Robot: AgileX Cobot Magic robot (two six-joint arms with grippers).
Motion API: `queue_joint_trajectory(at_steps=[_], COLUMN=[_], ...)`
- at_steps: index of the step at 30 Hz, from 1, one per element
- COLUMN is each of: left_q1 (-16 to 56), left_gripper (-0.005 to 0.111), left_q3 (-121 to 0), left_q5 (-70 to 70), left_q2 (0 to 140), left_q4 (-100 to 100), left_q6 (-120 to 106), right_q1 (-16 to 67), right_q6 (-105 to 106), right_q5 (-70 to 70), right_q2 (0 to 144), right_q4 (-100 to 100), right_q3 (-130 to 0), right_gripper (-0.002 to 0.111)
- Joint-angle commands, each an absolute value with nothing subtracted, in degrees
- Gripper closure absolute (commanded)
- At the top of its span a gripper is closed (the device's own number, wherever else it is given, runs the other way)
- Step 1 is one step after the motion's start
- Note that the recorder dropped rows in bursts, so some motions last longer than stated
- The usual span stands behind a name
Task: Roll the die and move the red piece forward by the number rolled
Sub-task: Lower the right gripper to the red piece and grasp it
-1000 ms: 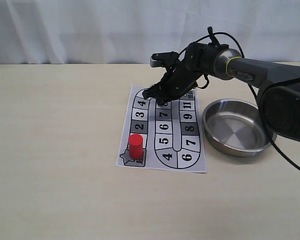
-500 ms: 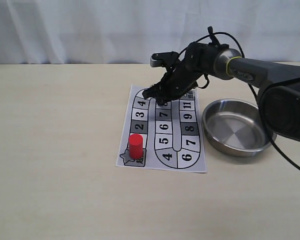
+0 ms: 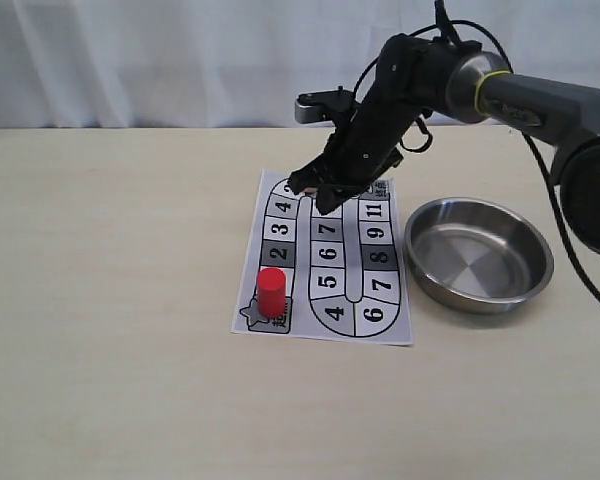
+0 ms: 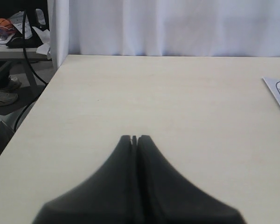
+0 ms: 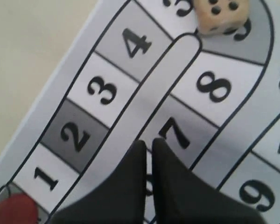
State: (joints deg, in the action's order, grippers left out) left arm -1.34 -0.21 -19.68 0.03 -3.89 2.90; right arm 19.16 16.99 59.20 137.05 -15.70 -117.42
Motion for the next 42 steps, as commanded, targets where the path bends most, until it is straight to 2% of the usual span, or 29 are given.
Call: queue_joint_trajectory(at_steps=[1,16,25,28,34,36,38,42], left_q1=[-1.4,-1.4,-1.4,-1.4,-1.4,-1.4,-1.4,-1.4], left_gripper=[0.107,0.107,0.107,0.107,0.107,0.107,0.107,0.107], left_q3=[0.0,0.0,0.0,0.0,0.0,0.0,0.0,0.0], left_q5=[-18.9,-18.9,-18.9,-18.9,-18.9,-18.9,-18.9,-18.9], left_q2=[0.0,0.0,0.0,0.0,0.0,0.0,0.0,0.0], left_q4=[-3.9,-3.9,-3.9,-3.9,-3.9,-3.9,-3.9,-3.9], left_q6=[3.3,3.3,3.3,3.3,3.3,3.3,3.3,3.3], right_q1=[21.7,28.8,30.8,30.8,30.8,30.8,30.8,30.8], right_q6=[18.4,20.1,21.6,22.4,25.4,25.9,27.1,27.4], right_q5=[57.7,38.0,37.4,37.4,35.0,34.1,33.6,32.7], right_q2=[131.1,108.4,107.2,107.8,108.2,108.4,108.8,110.5], right_q4=[-13.7,-14.6,-17.5,-17.7,-18.8,-18.8,-18.8,-19.8], right_q3=[-110.0,-79.7,-73.8,-73.8,-73.8,-73.8,-73.8,-73.8], right_gripper=[0.104,0.104,0.104,0.093,0.05,0.04,0.036,0.037])
